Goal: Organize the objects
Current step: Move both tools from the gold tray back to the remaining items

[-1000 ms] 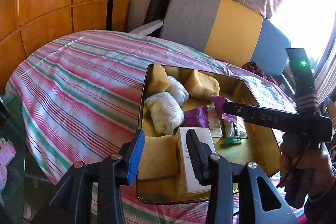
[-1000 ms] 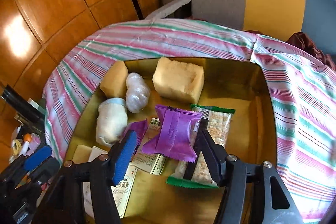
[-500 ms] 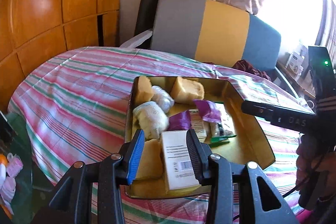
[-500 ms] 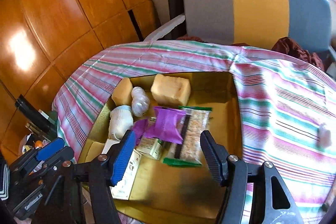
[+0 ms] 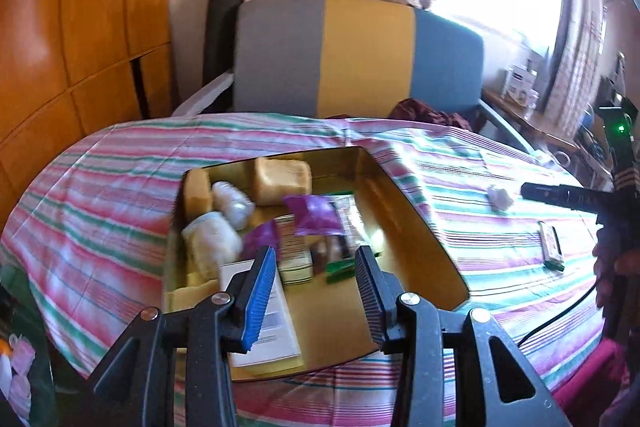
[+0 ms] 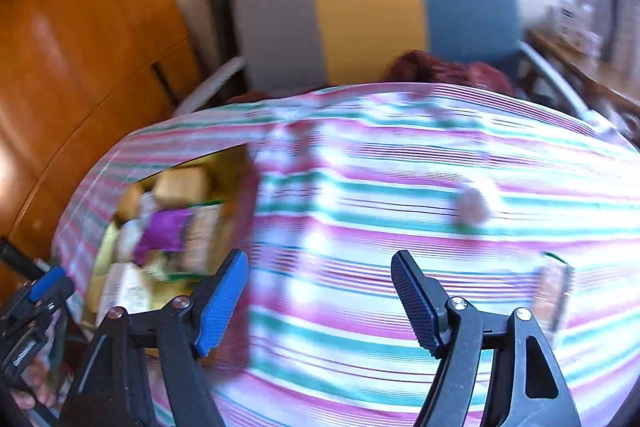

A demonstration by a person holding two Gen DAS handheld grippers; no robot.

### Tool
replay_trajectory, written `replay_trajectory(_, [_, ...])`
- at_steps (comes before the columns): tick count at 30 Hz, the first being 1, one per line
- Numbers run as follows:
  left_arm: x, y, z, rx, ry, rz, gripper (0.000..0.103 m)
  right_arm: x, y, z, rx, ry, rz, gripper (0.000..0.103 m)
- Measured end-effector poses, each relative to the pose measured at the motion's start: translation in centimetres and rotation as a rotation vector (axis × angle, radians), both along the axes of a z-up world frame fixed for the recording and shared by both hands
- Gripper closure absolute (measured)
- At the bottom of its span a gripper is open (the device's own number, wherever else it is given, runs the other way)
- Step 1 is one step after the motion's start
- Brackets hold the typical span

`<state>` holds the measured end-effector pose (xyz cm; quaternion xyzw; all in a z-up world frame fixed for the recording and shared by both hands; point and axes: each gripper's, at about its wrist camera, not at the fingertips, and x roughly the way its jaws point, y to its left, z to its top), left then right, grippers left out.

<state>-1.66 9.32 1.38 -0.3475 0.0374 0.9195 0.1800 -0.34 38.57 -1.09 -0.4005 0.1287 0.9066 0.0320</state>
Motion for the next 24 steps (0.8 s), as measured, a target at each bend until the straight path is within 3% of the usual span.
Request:
replay_trajectory(8, [0.8,4.6,0.3,-0.043,0.018,-0.103,0.062,3.2,11.3,-1.0,0.059,-0.033,-0.293,0.022])
replay_trajectory(13, [1.1,7.4,0.5,-0.074,0.027,-0.151,0.062,5.0,16.9,-4.0,-0.033,-0.088,-0.495,0.023])
replay_trajectory(16, [1.2,9.0,0.4,-0.085,0.027,-0.18,0.062,5.9,18.4,-3.8,-0.084,-0.055,-0.541,0.023])
replay_trajectory(24, [1.5,13.1,0.0,-0.12,0.026,-0.255,0.062,6.1,18.7,-4.6,-0.106,-0.099,-0.568,0.022])
